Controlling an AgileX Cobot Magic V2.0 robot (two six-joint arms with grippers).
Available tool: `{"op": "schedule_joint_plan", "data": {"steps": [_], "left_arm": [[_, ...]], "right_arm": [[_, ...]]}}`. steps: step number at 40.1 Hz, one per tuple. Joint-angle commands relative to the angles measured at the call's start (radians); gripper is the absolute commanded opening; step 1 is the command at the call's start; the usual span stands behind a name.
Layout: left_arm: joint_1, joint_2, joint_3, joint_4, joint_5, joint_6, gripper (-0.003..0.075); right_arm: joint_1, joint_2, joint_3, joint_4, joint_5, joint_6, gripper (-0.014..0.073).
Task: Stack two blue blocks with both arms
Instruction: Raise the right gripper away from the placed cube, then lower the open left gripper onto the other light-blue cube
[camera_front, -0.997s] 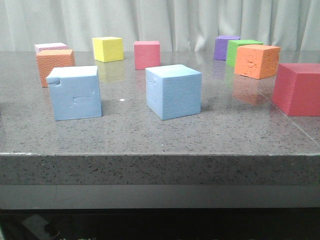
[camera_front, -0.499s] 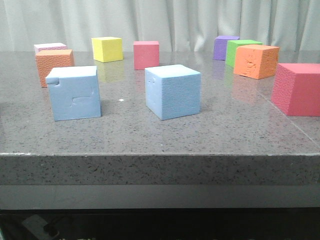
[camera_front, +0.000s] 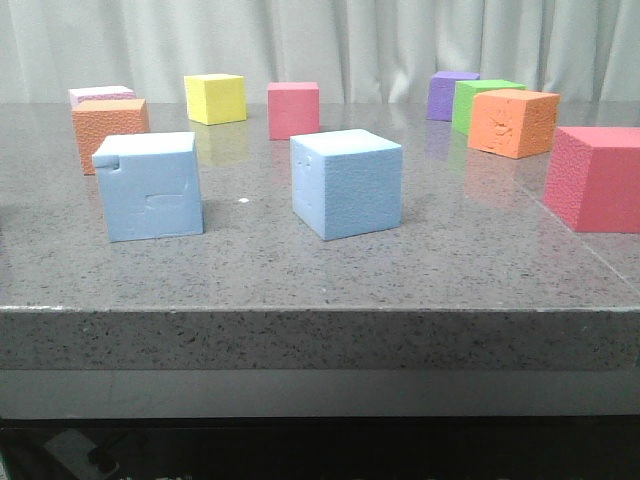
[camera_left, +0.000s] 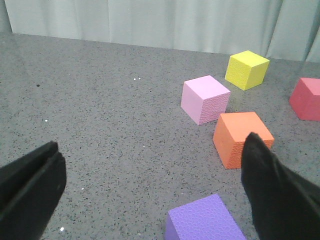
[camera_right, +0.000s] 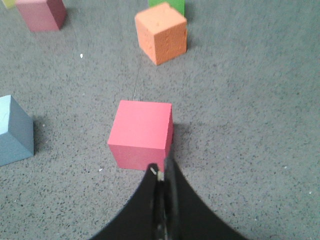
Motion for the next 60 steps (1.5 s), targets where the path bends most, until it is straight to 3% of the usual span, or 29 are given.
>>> {"op": "schedule_joint_plan", "data": {"steps": [1,9,20,29,43,53,60], "left_arm": [[-0.006,-0.004,-0.037,-0.002,-0.085,-0.006,0.0692],[-0.006,-0.004,-0.037,-0.05,-0.085,-0.006,0.0692],[-0.019,0.005,-0.056,-0.089,-0.042,-0.006,0.0692],[-0.146,0.143,-0.188,-0.089,0.115,-0.006,0.0692],[-0.437,0.408,-0.4,-0.1,0.266,-0.054,0.0692],[-0.462,0.618,-0.605,-0.1,0.551,-0.117,0.0692],[-0.462,0.715,-0.708,-0.149,0.647,-0.141,0.0692]], "right_arm": [[-0.007,-0.091,0.064,-0.02,-0.175,-0.011,-0.0069],[-0.007,-0.217,0.205,-0.025,-0.271,-0.011,-0.0069],[-0.007,-0.225,0.219,-0.025,-0.302,-0.011,-0.0069],[-0.007,-0.225,0.219,-0.025,-0.303,-0.011,-0.0069],[-0.007,-0.225,0.219,-0.025,-0.303,-0.011,-0.0069],[-0.007,-0.225,0.219,-0.025,-0.302,-0.01,-0.0069],[-0.007,-0.225,0.219,-0.025,-0.303,-0.01,-0.0069]]}}
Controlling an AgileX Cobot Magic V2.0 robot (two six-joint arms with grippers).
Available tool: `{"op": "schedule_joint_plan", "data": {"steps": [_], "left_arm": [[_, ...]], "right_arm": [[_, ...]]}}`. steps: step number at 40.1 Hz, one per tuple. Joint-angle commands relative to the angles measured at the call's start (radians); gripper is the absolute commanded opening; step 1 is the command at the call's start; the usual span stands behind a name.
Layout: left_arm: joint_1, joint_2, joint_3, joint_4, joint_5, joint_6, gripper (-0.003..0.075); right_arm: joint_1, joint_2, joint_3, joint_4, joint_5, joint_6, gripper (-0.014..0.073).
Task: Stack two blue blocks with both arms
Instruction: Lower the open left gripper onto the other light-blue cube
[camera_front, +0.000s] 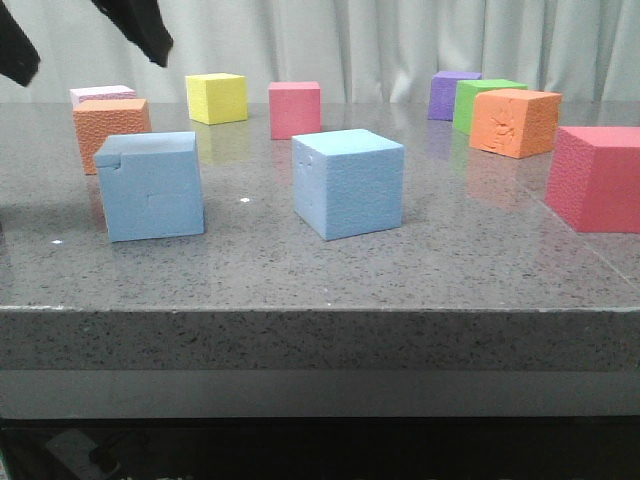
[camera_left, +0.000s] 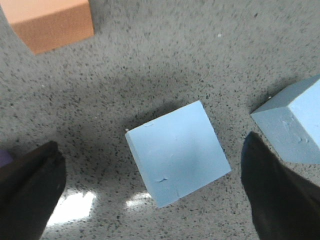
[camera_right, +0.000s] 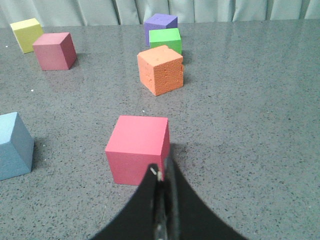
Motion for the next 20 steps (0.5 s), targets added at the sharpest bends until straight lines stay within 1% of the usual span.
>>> {"op": "schedule_joint_plan", "data": {"steps": [1,7,13,20], "left_arm": [[-0.008,0.014,-0.082,-0.058,0.009,-0.025,0.0692],[-0.008,0.075,-0.131,-0.077,0.047,-0.065,0.0692],[-0.008,0.12,-0.144,-0.077,0.106,-0.078,0.0692],[-0.008,0.159,-0.148,-0.081,0.115,-0.094,0.0692]], "right_arm": [[-0.007,0.003,-0.026,-0.006,-0.085,-0.01,-0.0069],[-0.007,0.003,-0.026,-0.006,-0.085,-0.01,-0.0069],[-0.007,0.003,-0.026,-0.006,-0.085,-0.01,-0.0069],[-0.007,0.003,-0.026,-0.006,-0.085,-0.01,-0.0069]]}}
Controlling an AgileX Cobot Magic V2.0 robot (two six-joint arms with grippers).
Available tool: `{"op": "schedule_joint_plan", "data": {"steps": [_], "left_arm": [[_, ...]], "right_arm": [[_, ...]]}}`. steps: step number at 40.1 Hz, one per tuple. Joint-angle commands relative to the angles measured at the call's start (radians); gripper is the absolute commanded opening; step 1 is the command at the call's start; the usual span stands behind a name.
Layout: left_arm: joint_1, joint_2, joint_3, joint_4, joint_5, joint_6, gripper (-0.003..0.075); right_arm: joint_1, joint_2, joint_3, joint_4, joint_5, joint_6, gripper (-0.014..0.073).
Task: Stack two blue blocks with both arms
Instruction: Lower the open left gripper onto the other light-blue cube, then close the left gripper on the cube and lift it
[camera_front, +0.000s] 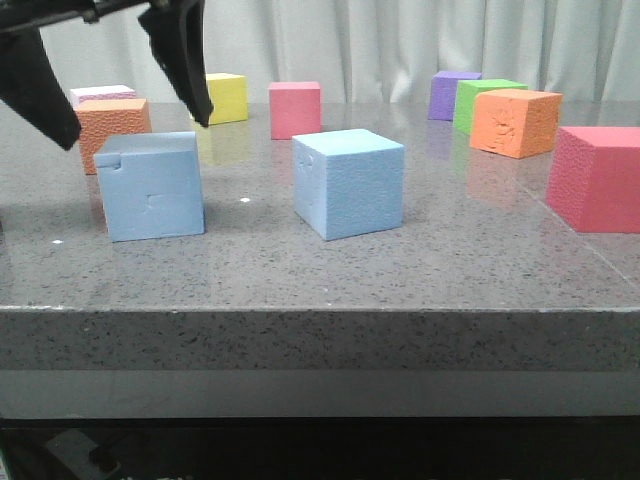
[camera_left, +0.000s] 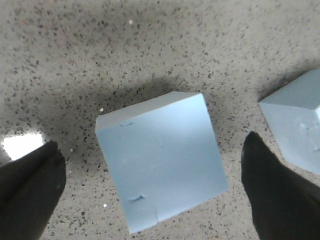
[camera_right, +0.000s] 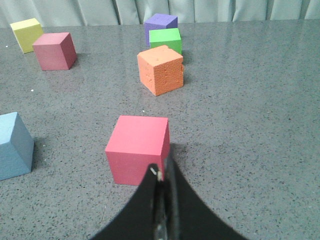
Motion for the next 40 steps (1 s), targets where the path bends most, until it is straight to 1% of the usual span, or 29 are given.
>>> {"op": "schedule_joint_plan", "data": {"steps": [1,9,11,14,16,23,26,29,35,40], "left_arm": [[-0.008,-0.026,-0.037,-0.028,-0.018,-0.016,0.0692],[-0.008,0.003,-0.04,-0.068,-0.014,-0.016,0.069],[-0.008,0.007,-0.04,-0.068,-0.011,-0.016,0.0675],[-0.008,0.01,-0.042,-0.068,-0.003,-0.016,0.0612],[-0.008,0.01,-0.042,-0.07,0.001,-0.016,0.055],[-0.008,0.01,-0.047,-0.068,0.003,-0.016,0.0298],[-0.008,0.01,-0.06,-0.066,0.017,-0.014,0.024],[-0.008,0.01,-0.09,-0.066,0.04,-0.004,0.0221],[-0.008,0.01,-0.198,-0.059,0.135,0.045,0.0222],[-0.01,0.012,-0.292,-0.059,0.199,0.047,0.0223]], "right_arm": [[-0.007,0.003,-0.026,-0.006,-0.085,-0.01,-0.0069],[-0.007,0.003,-0.026,0.0,-0.086,-0.01,-0.0069],[-0.007,0.003,-0.026,0.0,-0.086,-0.01,-0.0069],[-0.007,0.003,-0.026,0.0,-0.086,-0.01,-0.0069],[-0.007,0.003,-0.026,0.0,-0.086,-0.01,-0.0069],[-0.007,0.003,-0.026,0.0,-0.087,-0.01,-0.0069],[-0.007,0.003,-0.026,0.0,-0.087,-0.01,-0.0069],[-0.007,0.003,-0.026,0.0,-0.087,-0.01,-0.0069],[-0.007,0.003,-0.026,0.0,-0.087,-0.01,-0.0069],[-0.007,0.003,-0.026,0.0,-0.087,-0.01,-0.0069]]}}
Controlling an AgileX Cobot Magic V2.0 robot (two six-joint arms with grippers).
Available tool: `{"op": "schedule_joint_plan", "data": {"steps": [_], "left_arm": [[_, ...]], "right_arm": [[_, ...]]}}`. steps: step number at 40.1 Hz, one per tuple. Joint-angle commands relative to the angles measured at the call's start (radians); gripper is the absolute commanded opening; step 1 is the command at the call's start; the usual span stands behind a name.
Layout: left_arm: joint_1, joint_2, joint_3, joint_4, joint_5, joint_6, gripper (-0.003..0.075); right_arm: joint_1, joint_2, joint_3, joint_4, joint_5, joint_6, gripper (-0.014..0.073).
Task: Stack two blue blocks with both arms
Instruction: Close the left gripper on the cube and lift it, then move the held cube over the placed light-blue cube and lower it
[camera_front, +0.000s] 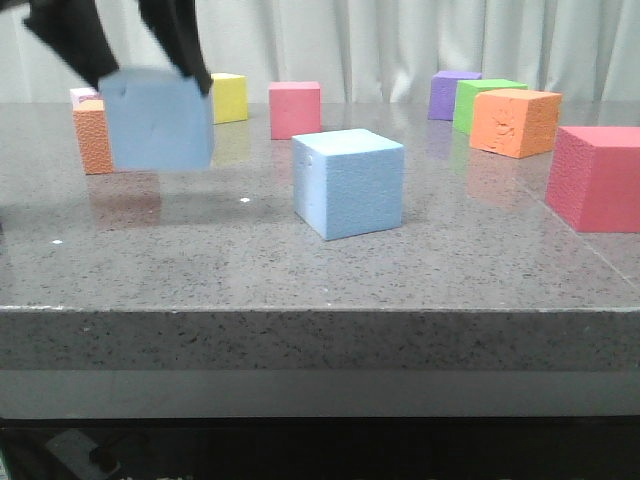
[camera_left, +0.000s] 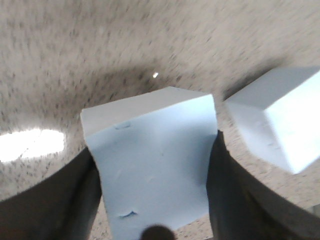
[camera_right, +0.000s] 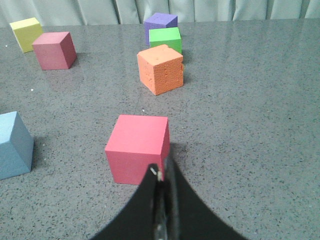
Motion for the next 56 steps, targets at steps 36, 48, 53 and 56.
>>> {"op": "schedule_joint_plan", "data": {"steps": [36,48,53,56], "left_arm": [[-0.147,0.006,-0.168,-0.095,0.024,0.002,0.0225],[-0.2,0.064,-0.264,-0.069,0.023,0.002,0.0256],[-0.222,0.102,-0.304,-0.064,0.045,0.002,0.0256],[-0.231,0.116,-0.314,-0.052,0.054,0.002,0.0256]], "right_arm": [[-0.007,0.003,-0.028,0.008,-0.085,-0.01,-0.0069],[-0.007,0.003,-0.028,0.008,-0.085,-0.01,-0.0069],[-0.007,0.003,-0.028,0.008,-0.084,-0.01,-0.0069],[-0.007,0.003,-0.028,0.008,-0.084,-0.01,-0.0069]]}}
